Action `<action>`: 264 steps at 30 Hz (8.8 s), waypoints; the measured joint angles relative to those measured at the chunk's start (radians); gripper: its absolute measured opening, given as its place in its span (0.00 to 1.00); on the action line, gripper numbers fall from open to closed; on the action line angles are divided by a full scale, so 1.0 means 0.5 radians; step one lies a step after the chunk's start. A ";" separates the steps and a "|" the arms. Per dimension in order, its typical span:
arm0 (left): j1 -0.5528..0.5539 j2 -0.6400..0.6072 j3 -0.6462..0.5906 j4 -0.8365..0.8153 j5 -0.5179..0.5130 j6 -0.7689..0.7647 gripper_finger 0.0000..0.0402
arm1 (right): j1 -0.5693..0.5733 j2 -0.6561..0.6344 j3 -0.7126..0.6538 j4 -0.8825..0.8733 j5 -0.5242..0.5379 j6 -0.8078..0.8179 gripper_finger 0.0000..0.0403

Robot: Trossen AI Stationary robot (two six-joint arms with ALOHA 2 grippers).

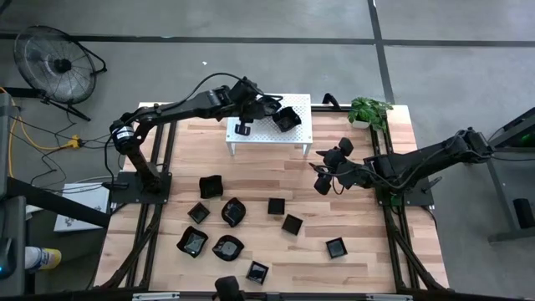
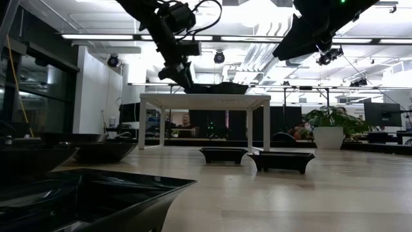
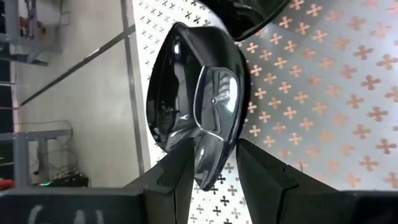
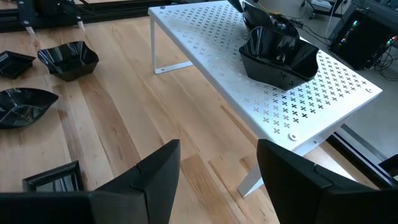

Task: Pick & Place Mini shaped plates
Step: Stack the black leaf-shaped plate on top of the black leaf-shaped plate on the shelf, then stack the black distorted square plate on top of the black distorted square plate on the shelf

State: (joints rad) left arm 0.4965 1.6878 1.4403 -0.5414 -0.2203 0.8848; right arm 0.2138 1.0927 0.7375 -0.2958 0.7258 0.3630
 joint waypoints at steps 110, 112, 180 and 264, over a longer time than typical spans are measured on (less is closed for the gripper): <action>-0.561 -0.424 -0.042 -1.212 0.420 -0.543 0.29 | 0.002 0.001 0.000 -0.052 -0.103 0.053 0.52; -0.626 -0.473 -0.178 -1.177 0.385 -0.609 0.29 | 0.002 0.001 0.000 -0.057 -0.112 0.060 0.52; -0.706 -0.958 -1.655 -0.363 0.308 -1.529 0.29 | 0.006 0.001 0.000 -0.089 -0.169 0.097 0.52; -2.077 -0.886 -0.918 -0.047 -2.198 -1.954 0.00 | 0.359 1.134 0.000 2.123 0.783 -0.551 0.52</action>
State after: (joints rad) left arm -0.5418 1.2447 0.9813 -0.5648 -1.3193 -0.0919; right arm 0.3933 1.6599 0.7376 0.7655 1.1172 0.0876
